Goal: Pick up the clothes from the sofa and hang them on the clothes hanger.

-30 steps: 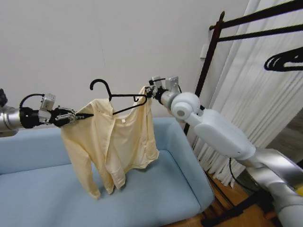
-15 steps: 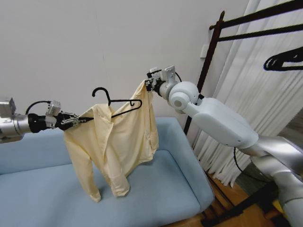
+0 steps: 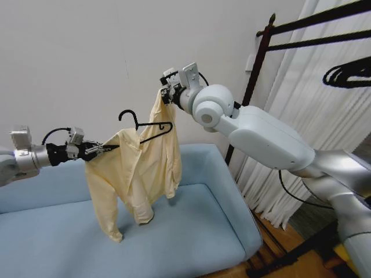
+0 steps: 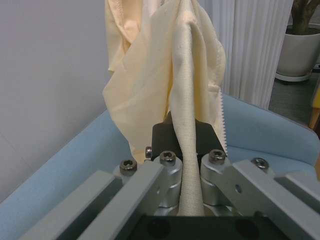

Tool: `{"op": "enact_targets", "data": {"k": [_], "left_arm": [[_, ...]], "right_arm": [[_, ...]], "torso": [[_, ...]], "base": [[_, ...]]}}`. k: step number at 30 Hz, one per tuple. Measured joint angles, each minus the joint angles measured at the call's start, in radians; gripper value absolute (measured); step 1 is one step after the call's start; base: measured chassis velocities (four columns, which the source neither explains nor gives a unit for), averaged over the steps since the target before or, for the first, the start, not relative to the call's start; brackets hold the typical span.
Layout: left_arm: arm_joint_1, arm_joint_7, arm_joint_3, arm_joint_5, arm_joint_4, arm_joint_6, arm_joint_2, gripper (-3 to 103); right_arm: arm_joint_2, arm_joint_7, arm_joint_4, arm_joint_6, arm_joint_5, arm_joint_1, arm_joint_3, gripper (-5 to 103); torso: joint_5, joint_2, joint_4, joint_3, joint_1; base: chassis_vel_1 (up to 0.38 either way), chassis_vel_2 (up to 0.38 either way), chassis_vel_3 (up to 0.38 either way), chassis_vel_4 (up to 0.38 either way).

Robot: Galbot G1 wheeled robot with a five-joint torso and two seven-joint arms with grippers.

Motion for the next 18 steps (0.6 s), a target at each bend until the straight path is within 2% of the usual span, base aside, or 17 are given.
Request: {"op": "enact_targets", "data": {"k": [7,12,15,16,18], "left_arm": [[0.0,-0.03,-0.003,-0.004,-0.004,0.009,0.001,2],[-0.002,-0.083,0.0,-0.011,-0.017,0.025,-0.007,2],[-0.003,-0.168,0.007,-0.027,-0.039,0.05,-0.02,2],[-0.003,-0.168,0.007,-0.027,-0.039,0.05,-0.02,2],[-0.005,-0.223,0.015,-0.036,-0.056,0.061,-0.026,2]], "right_arm": [[-0.033,-0.001,0.005,0.0,-0.011,-0.01,0.0,0],[-0.05,-0.002,0.013,0.0,-0.014,-0.017,0.008,0],[-0.052,-0.003,0.018,0.0,-0.02,-0.023,0.012,0],[-0.052,-0.003,0.018,0.0,-0.02,-0.023,0.012,0],[-0.048,0.0,0.024,0.0,-0.02,-0.025,0.013,0]], "torso": [[0.0003,0.0,-0.0002,0.0,0.0],[0.0003,0.0,-0.0001,0.0,0.0],[0.0004,0.0,-0.0001,0.0,0.0],[0.0004,0.0,-0.0001,0.0,0.0],[0.0003,0.0,-0.0001,0.0,0.0]], "base": [[0.0,0.0,0.0,0.0],[0.0,0.0,0.0,0.0],[0.0,0.0,0.0,0.0],[0.0,0.0,0.0,0.0],[0.0,0.0,0.0,0.0]]}}
